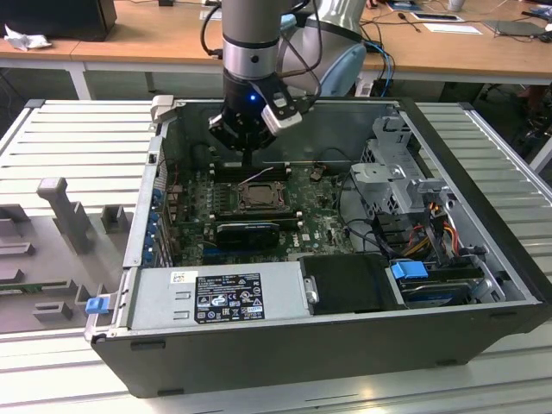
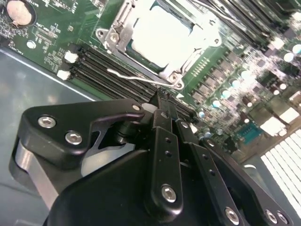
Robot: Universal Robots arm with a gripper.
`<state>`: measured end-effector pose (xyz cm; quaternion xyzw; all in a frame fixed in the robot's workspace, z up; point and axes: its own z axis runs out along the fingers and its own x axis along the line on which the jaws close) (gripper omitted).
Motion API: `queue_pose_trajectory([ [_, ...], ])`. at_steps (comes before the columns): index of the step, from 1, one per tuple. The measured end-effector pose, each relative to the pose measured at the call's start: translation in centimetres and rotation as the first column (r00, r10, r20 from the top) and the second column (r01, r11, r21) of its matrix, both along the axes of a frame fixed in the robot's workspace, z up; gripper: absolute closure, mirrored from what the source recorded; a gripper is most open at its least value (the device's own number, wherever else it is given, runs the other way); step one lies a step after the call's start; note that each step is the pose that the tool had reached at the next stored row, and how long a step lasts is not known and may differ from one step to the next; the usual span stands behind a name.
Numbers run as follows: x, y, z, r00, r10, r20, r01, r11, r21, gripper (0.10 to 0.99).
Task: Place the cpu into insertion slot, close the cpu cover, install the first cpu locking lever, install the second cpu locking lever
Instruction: 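Install the first cpu locking lever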
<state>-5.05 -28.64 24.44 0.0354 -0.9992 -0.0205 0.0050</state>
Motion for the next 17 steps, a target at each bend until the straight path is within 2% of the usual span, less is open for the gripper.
queue_pose_trajectory([
  [4, 1.04, 0.09, -0.72, 1.0, 0.003, 0.0, -0.003, 1.0, 0.0, 0.98],
  [9, 1.3, 0.44, -1.18, 0.9997, 0.025, 0.0006, -0.025, 0.9997, 0.0, 0.98],
  [12, 1.7, 1.12, -1.61, 0.9996, 0.028, 0.0006, -0.028, 0.9996, 0.0, 0.98],
  [17, 2.2, 1.17, -1.92, 0.9997, 0.025, 0.0007, -0.025, 0.9997, 0.0, 0.98],
])
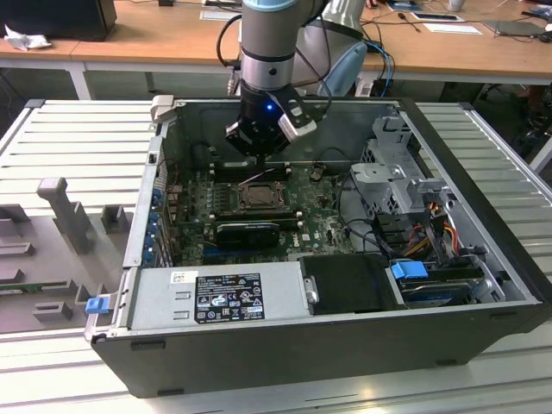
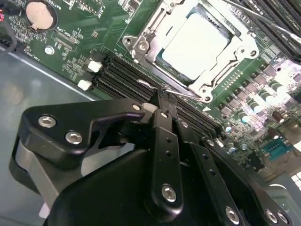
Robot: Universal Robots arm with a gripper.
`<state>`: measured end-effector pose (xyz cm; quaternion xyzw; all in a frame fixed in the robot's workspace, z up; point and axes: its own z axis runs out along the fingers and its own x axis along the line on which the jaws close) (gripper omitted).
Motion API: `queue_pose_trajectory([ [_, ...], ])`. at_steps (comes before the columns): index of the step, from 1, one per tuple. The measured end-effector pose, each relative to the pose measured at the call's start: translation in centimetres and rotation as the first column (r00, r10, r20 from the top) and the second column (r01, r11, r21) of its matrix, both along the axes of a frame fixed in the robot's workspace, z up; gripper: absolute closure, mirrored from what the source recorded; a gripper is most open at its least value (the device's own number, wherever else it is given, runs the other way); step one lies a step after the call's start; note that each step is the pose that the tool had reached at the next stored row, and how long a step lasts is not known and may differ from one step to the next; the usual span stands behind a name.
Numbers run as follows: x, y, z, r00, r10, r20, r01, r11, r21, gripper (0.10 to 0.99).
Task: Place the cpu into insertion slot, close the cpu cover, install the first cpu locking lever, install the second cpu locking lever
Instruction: 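Install the first cpu locking lever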
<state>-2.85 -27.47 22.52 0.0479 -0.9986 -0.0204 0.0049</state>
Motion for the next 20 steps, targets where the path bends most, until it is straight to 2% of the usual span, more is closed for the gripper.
queue_pose_trajectory([
  [13, 1.05, -0.06, -1.35, 0.9998, -0.022, 0.001, 0.022, 0.9998, 0.0, 0.98],
  [20, 1.21, -0.2, -1.83, 0.9998, -0.022, 0.001, 0.022, 0.9998, 0.0, 0.98],
])
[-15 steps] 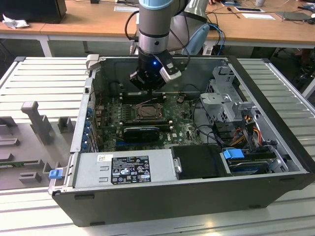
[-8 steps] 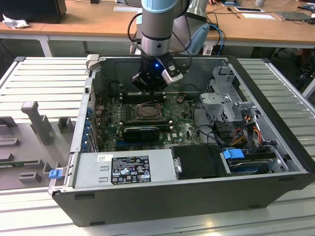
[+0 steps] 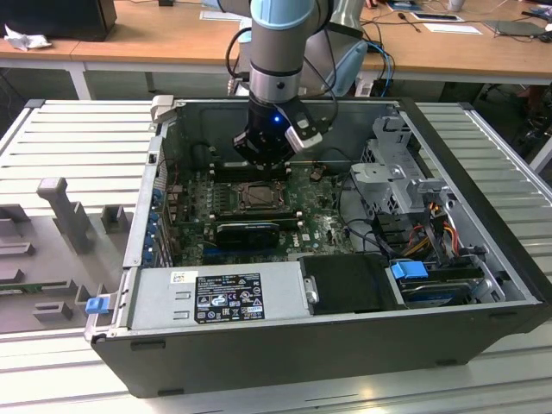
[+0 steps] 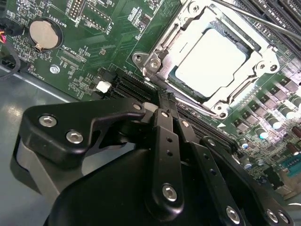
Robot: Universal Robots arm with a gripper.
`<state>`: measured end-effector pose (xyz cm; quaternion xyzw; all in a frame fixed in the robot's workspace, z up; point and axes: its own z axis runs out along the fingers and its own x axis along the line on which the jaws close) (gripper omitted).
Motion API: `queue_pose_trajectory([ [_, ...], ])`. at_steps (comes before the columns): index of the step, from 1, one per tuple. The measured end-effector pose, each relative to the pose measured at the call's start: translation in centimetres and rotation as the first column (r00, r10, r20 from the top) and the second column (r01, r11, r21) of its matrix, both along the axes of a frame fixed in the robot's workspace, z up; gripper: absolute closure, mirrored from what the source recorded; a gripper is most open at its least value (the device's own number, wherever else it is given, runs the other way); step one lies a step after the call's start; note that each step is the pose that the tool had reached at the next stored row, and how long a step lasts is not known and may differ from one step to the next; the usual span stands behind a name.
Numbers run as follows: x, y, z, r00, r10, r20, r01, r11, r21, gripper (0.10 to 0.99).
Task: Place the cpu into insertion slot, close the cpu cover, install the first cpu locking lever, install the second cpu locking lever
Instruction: 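Install the first cpu locking lever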
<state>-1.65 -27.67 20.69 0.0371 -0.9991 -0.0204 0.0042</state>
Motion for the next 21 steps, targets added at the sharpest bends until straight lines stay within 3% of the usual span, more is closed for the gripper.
queue_pose_trajectory([
  [17, 0.05, -0.01, -0.64, 1.0, 0.0, -0.0002, 0.0, 1.0, -0.008, 0.98],
  [21, 0.07, 0.0, 0.56, 1.0, 0.0, 0.0001, 0.0, 1.0, -0.008, 0.98],
])
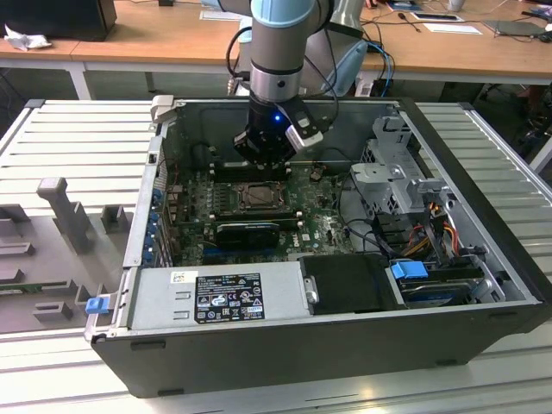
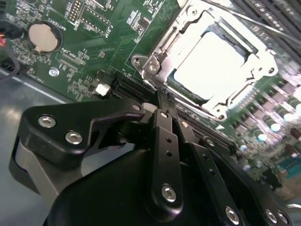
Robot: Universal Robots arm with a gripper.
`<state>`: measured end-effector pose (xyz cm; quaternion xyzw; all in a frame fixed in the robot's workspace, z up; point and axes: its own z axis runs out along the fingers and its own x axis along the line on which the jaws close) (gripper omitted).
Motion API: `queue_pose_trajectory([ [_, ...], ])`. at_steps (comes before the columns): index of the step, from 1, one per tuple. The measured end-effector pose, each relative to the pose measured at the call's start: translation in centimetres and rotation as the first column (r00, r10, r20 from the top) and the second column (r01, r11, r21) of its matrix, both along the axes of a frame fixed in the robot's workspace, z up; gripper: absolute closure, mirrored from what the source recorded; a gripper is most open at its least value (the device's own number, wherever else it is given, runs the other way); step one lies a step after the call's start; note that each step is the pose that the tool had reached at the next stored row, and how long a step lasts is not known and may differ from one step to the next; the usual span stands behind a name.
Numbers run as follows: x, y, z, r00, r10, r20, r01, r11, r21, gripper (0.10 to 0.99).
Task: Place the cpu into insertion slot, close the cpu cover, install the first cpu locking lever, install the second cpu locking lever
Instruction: 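Install the first cpu locking lever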
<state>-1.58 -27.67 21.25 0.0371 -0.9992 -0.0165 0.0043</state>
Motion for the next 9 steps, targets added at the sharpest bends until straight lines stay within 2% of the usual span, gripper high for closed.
queue_pose_trajectory([
  [1, 0.0, 0.0, 0.2, 1.0, 0.0, -0.0001, 0.0, 1.0, 0.0, 0.98],
  [9, 0.0, -0.33, 0.23, 1.0, 0.0, -0.0001, 0.0, 1.0, 0.0, 0.98],
])
